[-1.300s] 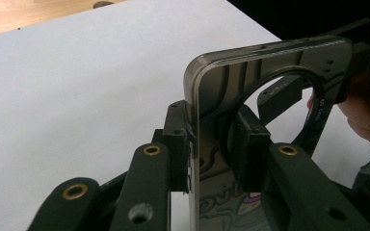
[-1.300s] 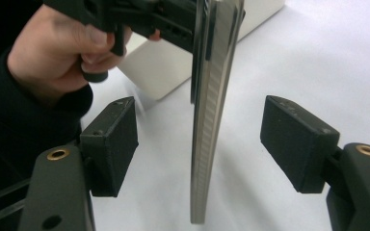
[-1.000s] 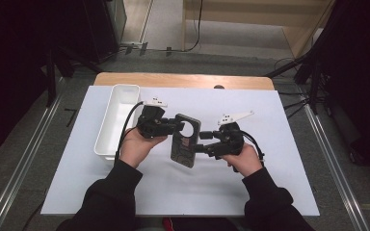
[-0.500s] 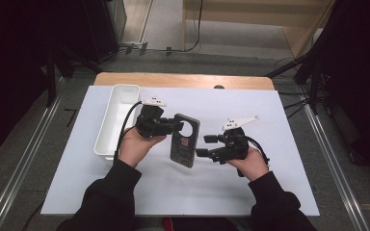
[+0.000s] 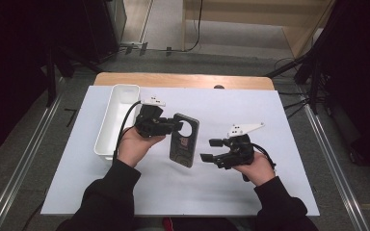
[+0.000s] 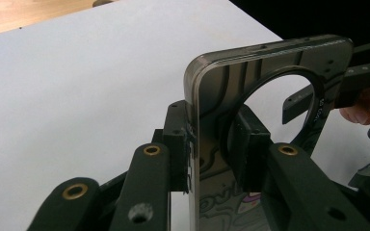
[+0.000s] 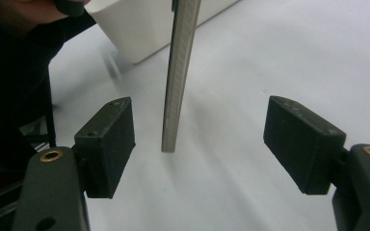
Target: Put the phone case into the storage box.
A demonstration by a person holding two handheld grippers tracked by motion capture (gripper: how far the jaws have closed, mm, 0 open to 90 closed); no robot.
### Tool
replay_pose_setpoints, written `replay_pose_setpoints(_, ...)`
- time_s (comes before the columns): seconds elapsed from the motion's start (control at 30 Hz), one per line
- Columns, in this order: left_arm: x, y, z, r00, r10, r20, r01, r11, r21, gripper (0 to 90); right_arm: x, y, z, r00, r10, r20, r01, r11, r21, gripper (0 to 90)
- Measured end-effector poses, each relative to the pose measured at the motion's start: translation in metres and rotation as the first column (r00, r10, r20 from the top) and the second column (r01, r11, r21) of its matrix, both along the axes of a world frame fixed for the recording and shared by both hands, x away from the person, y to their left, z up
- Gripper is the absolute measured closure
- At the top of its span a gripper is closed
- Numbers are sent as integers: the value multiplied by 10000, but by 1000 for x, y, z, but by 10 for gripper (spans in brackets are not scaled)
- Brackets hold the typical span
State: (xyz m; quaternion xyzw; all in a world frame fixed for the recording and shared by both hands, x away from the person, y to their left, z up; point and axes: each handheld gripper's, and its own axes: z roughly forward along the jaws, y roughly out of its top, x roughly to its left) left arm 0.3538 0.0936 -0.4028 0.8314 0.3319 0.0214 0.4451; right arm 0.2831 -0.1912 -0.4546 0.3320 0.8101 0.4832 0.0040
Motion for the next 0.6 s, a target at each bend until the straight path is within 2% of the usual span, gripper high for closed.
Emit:
replay_pose_setpoints(0.2, 1, 0, 0, 10000, 1, 5, -1, 10000, 61, 708, -6, -6, -6, 9998, -156, -146, 155, 9998, -118, 254)
replay_pose_setpoints(0.6, 1, 4, 2, 10000, 11, -73, -12, 10000, -58, 708, -19, -18, -15, 9994, -332, -58, 331, 9993, -199, 254)
